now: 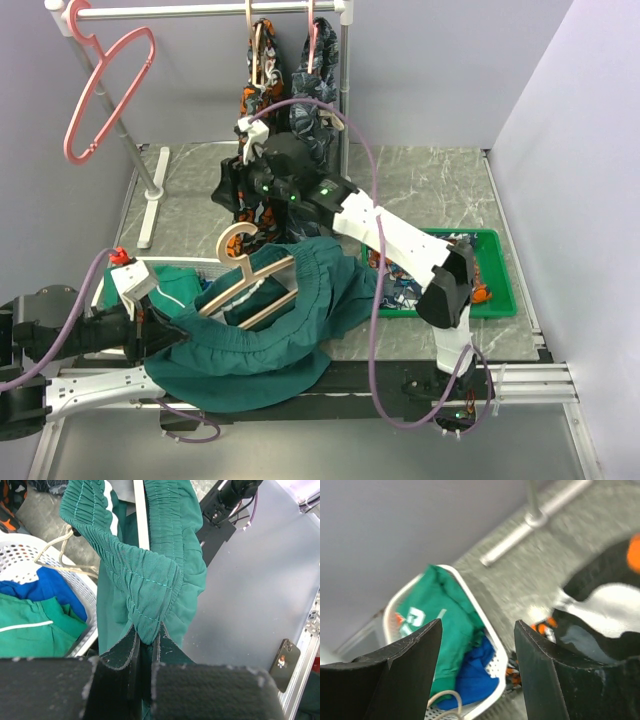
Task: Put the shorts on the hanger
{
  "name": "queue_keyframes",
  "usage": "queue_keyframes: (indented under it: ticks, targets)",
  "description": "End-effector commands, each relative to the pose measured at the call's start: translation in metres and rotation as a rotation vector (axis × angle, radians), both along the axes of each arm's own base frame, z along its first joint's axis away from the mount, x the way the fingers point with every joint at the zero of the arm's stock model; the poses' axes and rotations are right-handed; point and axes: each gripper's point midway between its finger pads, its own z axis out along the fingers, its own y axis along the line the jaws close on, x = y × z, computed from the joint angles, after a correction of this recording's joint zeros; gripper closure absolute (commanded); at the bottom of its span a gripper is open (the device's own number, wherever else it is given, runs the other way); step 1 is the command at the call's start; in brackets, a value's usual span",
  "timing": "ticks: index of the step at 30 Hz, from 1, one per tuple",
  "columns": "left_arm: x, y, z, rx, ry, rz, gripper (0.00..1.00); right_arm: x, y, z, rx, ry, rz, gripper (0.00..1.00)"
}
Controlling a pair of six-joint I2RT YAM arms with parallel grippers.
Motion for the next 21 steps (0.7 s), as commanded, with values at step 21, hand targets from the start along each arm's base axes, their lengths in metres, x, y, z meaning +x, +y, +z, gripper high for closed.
queue_keyframes:
  ticks: [21]
  targets:
    - [0.039,0.013,0.035,-0.082,-0.074,0.261,0.99,0.097,-0.128,-0.043,-0.046,0.119,-0.775,0.30]
